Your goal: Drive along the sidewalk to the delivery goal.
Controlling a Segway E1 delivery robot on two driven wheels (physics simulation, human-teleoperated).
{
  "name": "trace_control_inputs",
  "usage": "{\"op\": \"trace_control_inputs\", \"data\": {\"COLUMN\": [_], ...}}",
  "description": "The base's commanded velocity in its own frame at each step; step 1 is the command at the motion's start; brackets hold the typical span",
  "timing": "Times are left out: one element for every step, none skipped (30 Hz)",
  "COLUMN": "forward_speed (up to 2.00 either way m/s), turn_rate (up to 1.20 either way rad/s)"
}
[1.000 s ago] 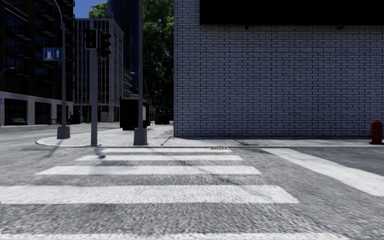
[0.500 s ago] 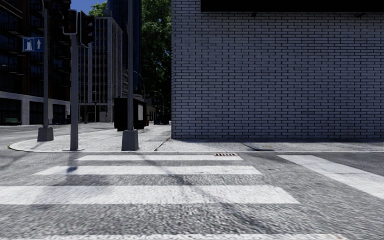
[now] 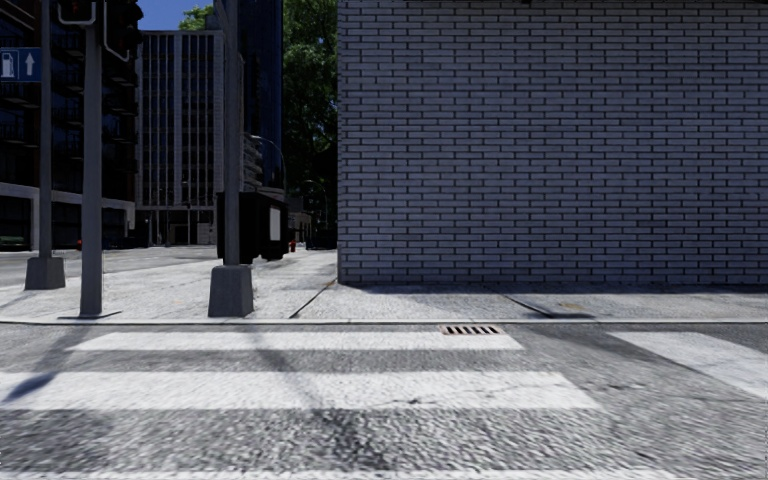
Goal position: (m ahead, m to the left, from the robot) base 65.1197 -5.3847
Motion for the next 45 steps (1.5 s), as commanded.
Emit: {"op": "trace_control_inputs", "data": {"forward_speed": [2.0, 2.0, 2.0, 2.0, 2.0, 1.99, 1.91, 1.91, 1.79, 1.68, 1.63, 1.63, 1.62, 1.61, 1.61, 1.61, 1.61, 1.61, 1.61, 1.61, 1.61, 1.58, 1.58, 1.56, 1.55, 1.55, 1.55, 1.55, 1.55, 1.55, 1.55, 1.55, 1.54, 1.54, 1.54, 1.54, 1.53, 1.51, 1.51, 1.49, 1.48, 1.48, 1.48, 1.48, 1.47], "turn_rate": [0.0, 0.0, 0.0, 0.0, 0.0, 0.0, 0.0, 0.0, 0.0, 0.0, 0.0, 0.0, 0.0, 0.0, 0.0, 0.0, 0.0, 0.0, 0.06, 0.06, 0.11, 0.14, 0.14, 0.15, 0.15, 0.15, 0.15, 0.15, 0.15, 0.15, 0.15, 0.15, 0.15, 0.15, 0.15, 0.15, 0.16, 0.17, 0.17, 0.2, 0.29, 0.36, 0.36, 0.37, 0.38]}}
